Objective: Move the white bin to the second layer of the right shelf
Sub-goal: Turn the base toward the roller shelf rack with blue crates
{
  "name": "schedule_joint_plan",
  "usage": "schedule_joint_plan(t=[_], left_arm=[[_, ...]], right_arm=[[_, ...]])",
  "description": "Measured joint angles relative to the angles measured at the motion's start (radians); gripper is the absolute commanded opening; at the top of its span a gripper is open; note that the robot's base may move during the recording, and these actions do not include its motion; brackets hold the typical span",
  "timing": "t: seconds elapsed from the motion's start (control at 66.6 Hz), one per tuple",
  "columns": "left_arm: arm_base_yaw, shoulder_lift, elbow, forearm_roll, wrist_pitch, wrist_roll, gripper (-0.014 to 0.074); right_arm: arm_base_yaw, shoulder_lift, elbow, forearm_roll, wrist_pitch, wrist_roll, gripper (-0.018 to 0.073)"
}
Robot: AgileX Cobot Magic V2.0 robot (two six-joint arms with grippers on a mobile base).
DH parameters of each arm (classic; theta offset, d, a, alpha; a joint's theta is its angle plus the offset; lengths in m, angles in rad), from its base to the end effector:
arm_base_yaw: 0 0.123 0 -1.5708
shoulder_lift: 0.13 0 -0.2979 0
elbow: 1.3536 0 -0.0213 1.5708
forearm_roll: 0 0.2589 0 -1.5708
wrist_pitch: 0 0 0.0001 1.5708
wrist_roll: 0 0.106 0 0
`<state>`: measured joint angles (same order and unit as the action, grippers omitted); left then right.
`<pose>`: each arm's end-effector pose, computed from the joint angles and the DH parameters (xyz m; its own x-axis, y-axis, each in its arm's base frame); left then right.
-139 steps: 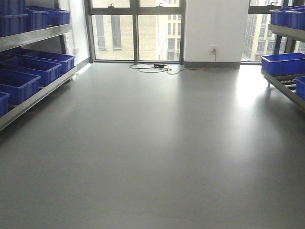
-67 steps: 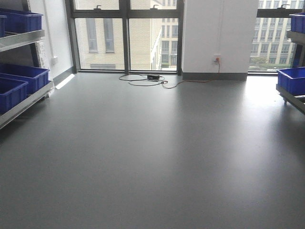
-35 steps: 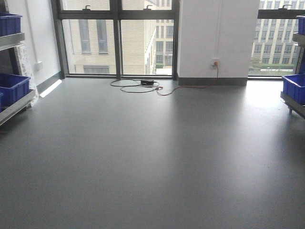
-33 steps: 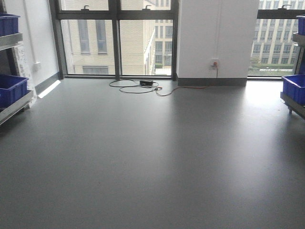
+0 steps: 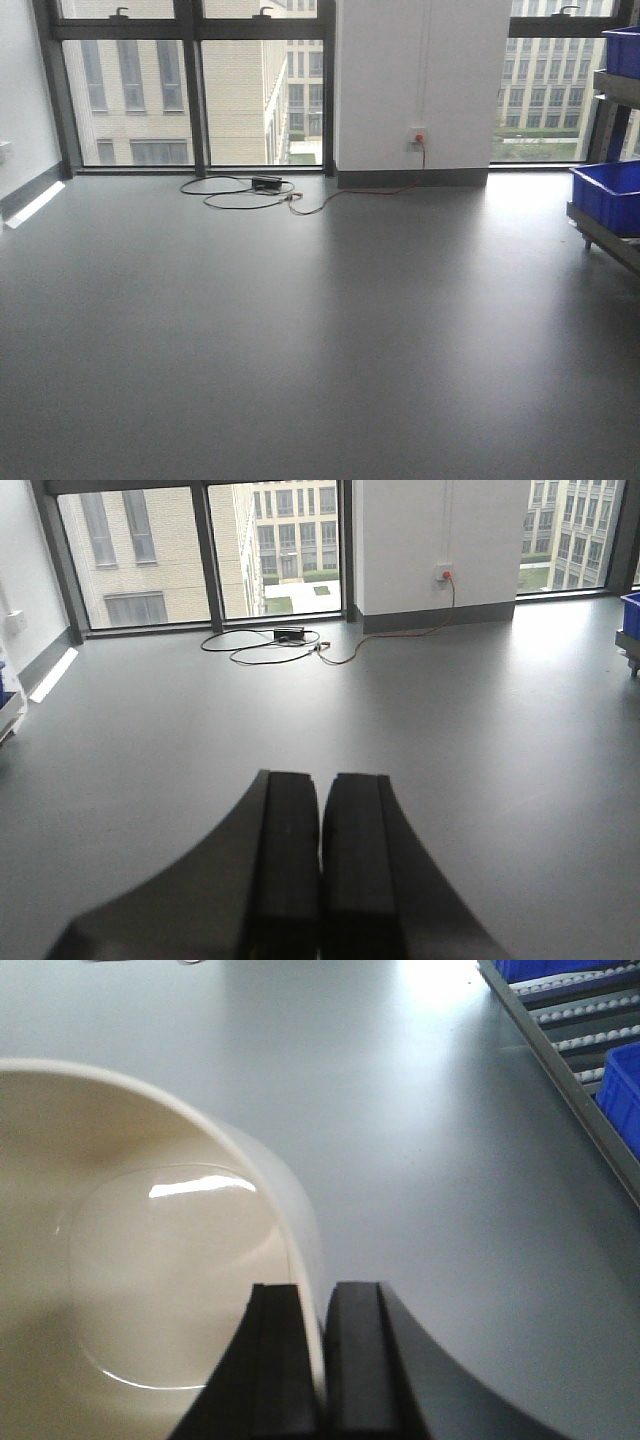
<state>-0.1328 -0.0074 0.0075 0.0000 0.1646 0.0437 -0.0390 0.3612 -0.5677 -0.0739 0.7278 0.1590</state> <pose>0.0655 -0.0088 0.1949 -0.0709 0.0535 -0.9960 0.1356 0.9898 0.0436 0.0748 -0.0081 0.3144 -0.4081 0.1195 -0.9051 0.1265 0.9892 0.0736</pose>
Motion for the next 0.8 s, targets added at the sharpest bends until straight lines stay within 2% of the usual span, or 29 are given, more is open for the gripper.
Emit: schedule_joint_plan(t=[0.796], left_arm=[[0.000, 0.000, 0.000, 0.000, 0.000, 0.000, 0.0085]], right_arm=[[0.000, 0.000, 0.000, 0.000, 0.000, 0.000, 0.0049]])
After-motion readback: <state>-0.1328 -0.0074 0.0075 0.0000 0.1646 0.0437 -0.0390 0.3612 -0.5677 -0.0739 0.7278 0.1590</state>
